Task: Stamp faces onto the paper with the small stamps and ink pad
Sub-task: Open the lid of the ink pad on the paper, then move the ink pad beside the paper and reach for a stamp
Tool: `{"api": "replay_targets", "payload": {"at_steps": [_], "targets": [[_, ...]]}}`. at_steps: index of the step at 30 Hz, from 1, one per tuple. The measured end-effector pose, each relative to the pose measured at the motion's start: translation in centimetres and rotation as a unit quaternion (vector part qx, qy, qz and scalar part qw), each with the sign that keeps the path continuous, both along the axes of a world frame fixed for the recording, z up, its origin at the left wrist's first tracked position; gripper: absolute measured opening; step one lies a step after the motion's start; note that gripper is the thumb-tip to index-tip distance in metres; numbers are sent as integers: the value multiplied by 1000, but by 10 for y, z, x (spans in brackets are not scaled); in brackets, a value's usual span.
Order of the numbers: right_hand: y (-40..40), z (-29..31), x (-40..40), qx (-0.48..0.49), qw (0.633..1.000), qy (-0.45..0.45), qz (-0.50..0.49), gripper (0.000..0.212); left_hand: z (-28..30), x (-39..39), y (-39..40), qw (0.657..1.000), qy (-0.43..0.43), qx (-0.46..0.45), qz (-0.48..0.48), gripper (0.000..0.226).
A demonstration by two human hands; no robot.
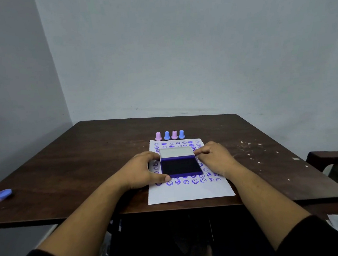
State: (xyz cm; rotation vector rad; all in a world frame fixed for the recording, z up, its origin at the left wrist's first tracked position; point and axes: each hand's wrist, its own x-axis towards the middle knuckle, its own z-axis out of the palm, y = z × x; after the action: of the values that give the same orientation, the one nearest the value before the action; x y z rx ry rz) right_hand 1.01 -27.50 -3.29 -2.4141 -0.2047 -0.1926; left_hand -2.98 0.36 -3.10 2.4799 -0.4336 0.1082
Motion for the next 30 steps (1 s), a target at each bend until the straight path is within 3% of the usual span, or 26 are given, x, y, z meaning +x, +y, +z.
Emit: {"api": "replay_targets", "payload": {"at_steps": [7,10,14,17,22,30], "targets": [[3,-1,-2,-27,1000,-12,8,28,1,-1,-1,1000,8,0,-2,76],[2,1,-9,-35,998,-27,32,53,2,-2,-1,1000,14,6,-1,78],[0,1,-17,-43,994,21,94,103,1,-1,-1,1000,12,16,5,82],[1,-4,-15,-68,989,24,127,123,0,0,-1,999,13,30,10,88],[-3,-3,-12,-70,988,35,130,123,-2,1,-1,998,14,52,16,100],[-50,11,-15,-84,990,35,108,109,-3,3,0,998,1,68,12,97]]}}
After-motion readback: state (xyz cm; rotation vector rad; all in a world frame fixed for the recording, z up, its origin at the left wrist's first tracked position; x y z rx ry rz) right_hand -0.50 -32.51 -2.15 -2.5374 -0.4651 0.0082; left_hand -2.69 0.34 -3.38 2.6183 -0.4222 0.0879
